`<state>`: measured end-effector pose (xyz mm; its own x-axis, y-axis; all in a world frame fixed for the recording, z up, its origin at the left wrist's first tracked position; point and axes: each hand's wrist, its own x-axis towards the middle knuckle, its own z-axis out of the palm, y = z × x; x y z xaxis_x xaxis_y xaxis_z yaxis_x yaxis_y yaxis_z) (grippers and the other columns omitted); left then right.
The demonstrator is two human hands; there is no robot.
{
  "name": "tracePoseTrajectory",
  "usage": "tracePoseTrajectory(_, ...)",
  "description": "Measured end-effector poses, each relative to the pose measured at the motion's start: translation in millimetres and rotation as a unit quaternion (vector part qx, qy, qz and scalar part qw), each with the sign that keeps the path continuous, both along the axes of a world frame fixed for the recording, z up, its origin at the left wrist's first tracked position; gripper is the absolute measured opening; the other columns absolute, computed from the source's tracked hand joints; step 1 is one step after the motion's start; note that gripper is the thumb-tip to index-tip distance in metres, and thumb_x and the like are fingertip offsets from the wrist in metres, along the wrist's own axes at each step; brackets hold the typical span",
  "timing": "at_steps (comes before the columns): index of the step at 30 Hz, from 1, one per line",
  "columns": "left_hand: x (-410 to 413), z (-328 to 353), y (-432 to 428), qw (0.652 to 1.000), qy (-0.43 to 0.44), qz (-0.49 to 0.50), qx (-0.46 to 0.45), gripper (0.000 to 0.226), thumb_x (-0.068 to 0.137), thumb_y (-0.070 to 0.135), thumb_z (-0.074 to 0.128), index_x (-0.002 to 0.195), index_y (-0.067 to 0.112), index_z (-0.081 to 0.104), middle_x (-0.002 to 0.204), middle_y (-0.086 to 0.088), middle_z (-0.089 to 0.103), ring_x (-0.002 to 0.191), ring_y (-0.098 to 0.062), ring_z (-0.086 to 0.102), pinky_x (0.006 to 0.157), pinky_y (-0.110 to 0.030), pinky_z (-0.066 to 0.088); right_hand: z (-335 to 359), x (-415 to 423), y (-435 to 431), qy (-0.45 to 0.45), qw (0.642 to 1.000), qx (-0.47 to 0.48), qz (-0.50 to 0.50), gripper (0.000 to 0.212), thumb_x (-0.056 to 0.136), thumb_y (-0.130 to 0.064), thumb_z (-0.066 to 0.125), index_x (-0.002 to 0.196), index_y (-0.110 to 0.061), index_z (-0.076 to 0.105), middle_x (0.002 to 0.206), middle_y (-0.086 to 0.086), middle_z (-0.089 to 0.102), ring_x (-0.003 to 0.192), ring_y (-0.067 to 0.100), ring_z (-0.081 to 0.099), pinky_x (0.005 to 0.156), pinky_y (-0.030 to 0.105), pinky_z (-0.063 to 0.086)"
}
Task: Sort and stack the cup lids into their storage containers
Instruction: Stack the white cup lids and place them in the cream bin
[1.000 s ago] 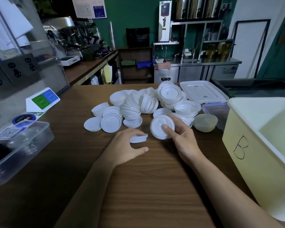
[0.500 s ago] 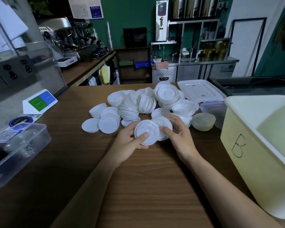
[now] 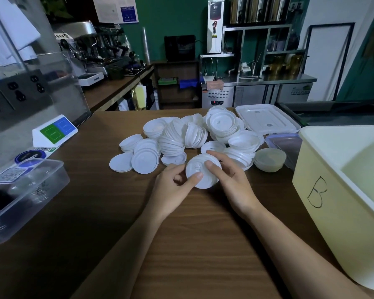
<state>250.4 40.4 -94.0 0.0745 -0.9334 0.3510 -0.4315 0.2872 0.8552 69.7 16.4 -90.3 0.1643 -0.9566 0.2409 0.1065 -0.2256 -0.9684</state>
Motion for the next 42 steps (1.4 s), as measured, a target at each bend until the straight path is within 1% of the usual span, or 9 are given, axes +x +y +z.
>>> tracePoseTrajectory(4, -0.5, -0.1, -0.4, 1.000, 0.021, -0.009, -0.009, 0.027, 0.089, 0.042, 0.080, 0.113, 0.053, 0.073, 0.075, 0.009, 0.054, 0.061, -0.004, 0.047, 0.063, -0.021, 0.041, 1.6, 0.4, 2.2, -0.003, 1.000, -0.007, 0.008, 0.044, 0.094, -0.034, 0.073, 0.137, -0.026, 0.067, 0.130, -0.010, 0.073, 0.125, 0.003, 0.065, 0.107, 0.024, 0.050)
tracePoseTrajectory(6, 1.4, -1.8, -2.4, 0.999, 0.036, -0.013, -0.014, 0.041, 0.086, 0.041, 0.083, 0.122, 0.056, 0.068, 0.074, 0.000, 0.055, 0.060, -0.015, 0.050, 0.064, -0.030, 0.047, 1.2, 0.0, 2.3, -0.005, 1.000, -0.010, 0.005, 0.044, 0.094, -0.029, 0.075, 0.136, -0.025, 0.067, 0.128, -0.009, 0.074, 0.123, 0.004, 0.066, 0.102, 0.020, 0.051)
tracePoseTrajectory(8, 1.5, -0.2, -2.3, 0.997, 0.068, -0.009, -0.016, 0.045, 0.087, 0.034, 0.084, 0.126, 0.050, 0.069, 0.082, -0.005, 0.065, 0.064, -0.023, 0.064, 0.069, -0.034, 0.058, 1.1, 0.4, 2.7, -0.013, 1.000, -0.003, 0.003, 0.040, 0.096, -0.025, 0.075, 0.135, -0.025, 0.068, 0.126, -0.010, 0.075, 0.120, 0.004, 0.067, 0.099, 0.020, 0.052)
tracePoseTrajectory(11, -1.0, 1.4, -1.0, 0.995, 0.093, -0.013, -0.011, 0.044, 0.090, 0.026, 0.081, 0.133, 0.030, 0.071, 0.104, -0.012, 0.068, 0.078, -0.016, 0.075, 0.074, -0.031, 0.064, -0.4, -0.1, 2.7, -0.017, 1.000, 0.007, 0.007, 0.039, 0.095, -0.022, 0.076, 0.134, -0.026, 0.069, 0.127, -0.009, 0.075, 0.122, 0.005, 0.067, 0.102, 0.023, 0.052)
tracePoseTrajectory(16, 0.2, -5.6, -4.8, 0.998, 0.048, 0.017, -0.039, 0.040, 0.087, 0.037, 0.084, 0.126, 0.036, 0.075, 0.107, 0.005, 0.067, 0.093, -0.014, 0.074, 0.085, -0.030, 0.062, 0.1, -0.7, 3.3, -0.012, 1.000, 0.003, 0.008, 0.039, 0.095, -0.019, 0.077, 0.133, -0.023, 0.070, 0.129, -0.006, 0.074, 0.124, 0.007, 0.067, 0.110, 0.029, 0.051)
tracePoseTrajectory(21, 2.0, 5.4, -2.7, 0.981, 0.165, -0.072, 0.066, 0.045, 0.084, 0.048, 0.084, 0.125, 0.038, 0.069, 0.128, 0.012, 0.072, 0.122, -0.007, 0.066, 0.104, -0.032, 0.054, -0.9, -2.1, 1.9, -0.064, 0.997, 0.026, 0.042, 0.044, 0.091, -0.020, 0.075, 0.134, -0.014, 0.069, 0.130, 0.007, 0.075, 0.128, 0.023, 0.067, 0.114, 0.040, 0.048)
tracePoseTrajectory(30, 4.1, 6.8, -3.4, 0.968, 0.214, -0.079, 0.102, 0.038, 0.087, 0.032, 0.083, 0.123, 0.029, 0.070, 0.122, 0.006, 0.076, 0.118, -0.012, 0.070, 0.110, -0.045, 0.052, -3.6, -1.6, -2.8, -0.068, 0.993, 0.079, 0.062, 0.061, 0.086, -0.036, 0.087, 0.140, -0.020, 0.065, 0.134, 0.002, 0.073, 0.130, 0.018, 0.066, 0.120, 0.043, 0.044)
tracePoseTrajectory(36, 6.7, 6.1, -5.9, 0.959, 0.247, -0.083, 0.111, 0.052, 0.077, 0.026, 0.084, 0.125, 0.011, 0.070, 0.121, -0.004, 0.077, 0.117, -0.019, 0.072, 0.110, -0.045, 0.052, -6.1, -2.0, -0.8, -0.035, 0.994, 0.076, 0.069, 0.047, 0.094, -0.031, 0.073, 0.134, -0.006, 0.069, 0.126, 0.010, 0.076, 0.124, 0.026, 0.070, 0.117, 0.046, 0.047)
tracePoseTrajectory(42, 5.8, 4.4, -6.7, 0.963, 0.236, -0.075, 0.103, 0.054, 0.076, 0.030, 0.085, 0.124, 0.011, 0.071, 0.119, -0.002, 0.077, 0.116, -0.017, 0.072, 0.107, -0.039, 0.054, -6.3, -2.5, -3.1, -0.032, 0.994, 0.071, 0.071, 0.039, 0.098, -0.026, 0.070, 0.132, -0.006, 0.070, 0.125, 0.009, 0.077, 0.123, 0.026, 0.070, 0.114, 0.042, 0.050)
